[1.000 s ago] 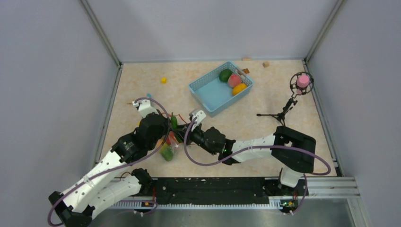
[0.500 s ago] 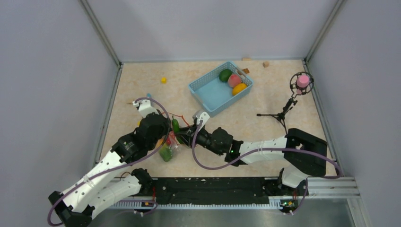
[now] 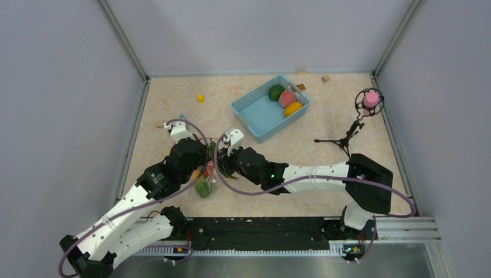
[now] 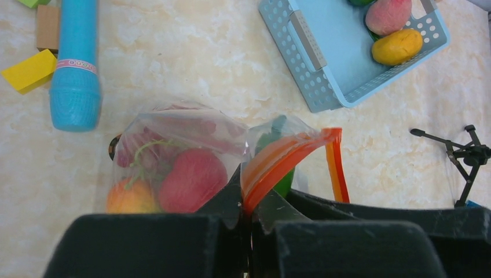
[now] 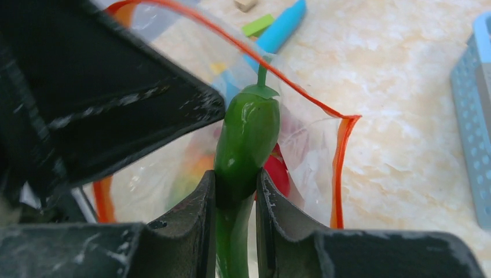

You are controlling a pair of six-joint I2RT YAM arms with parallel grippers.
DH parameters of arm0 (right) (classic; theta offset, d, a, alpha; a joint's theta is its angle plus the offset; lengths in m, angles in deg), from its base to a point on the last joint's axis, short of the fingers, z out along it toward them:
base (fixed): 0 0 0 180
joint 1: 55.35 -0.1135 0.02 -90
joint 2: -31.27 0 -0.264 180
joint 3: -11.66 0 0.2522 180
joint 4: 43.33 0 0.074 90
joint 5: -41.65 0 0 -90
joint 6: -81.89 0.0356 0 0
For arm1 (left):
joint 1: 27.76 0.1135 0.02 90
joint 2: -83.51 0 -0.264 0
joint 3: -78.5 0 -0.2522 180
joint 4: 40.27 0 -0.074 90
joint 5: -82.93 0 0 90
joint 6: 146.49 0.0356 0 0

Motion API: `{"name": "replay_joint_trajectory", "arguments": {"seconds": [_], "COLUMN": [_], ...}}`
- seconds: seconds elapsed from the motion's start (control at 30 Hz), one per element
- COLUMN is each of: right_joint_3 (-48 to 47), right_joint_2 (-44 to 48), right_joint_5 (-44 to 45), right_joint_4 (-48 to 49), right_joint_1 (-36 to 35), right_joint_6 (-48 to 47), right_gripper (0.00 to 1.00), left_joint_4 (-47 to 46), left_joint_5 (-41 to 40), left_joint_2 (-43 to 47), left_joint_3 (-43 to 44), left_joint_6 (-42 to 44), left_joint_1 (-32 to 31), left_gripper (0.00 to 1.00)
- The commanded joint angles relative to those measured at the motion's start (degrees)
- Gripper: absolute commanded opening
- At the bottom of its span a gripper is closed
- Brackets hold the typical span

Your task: Place the food in the zip-top bag and seal the zipper

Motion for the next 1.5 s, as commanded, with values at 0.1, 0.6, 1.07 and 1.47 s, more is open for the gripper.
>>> {"name": "replay_joint_trajectory", "arguments": {"seconds": [0.1,0.6,1.07,1.47], "right_joint_3": [-11.28,-15.36,-8.7,-8.4], "right_joint_2": [-3.32,-4.96,5.96,9.97], "right_joint_5": [7.17,1.85,-12.77,-3.44], "right_joint_4": [-18.41,-21.26,-11.75,-21.54], "right_joint_1": [1.3,6.85,6.9,9.9], "right_joint_6": [15.4,28.06,2.99,3.96], "right_gripper": [0.06,0.42,0.86,0.99], "left_joint_4": [-6.12,-9.3,-5.13,-4.42], "left_joint_5": [4.81,9.96,1.42,-0.63], "left_joint_2": [0.71,0.94,1.48,0.89], "left_joint_3": [0.02,-0.98,-0.41,-0.28], "left_joint_6": [2.04,4.49,1.04,0.38], "left_joint_1": [-0.1,-0.1,-0.11,-0.1], "left_gripper": [0.0,0.0,0.0,0.0]}}
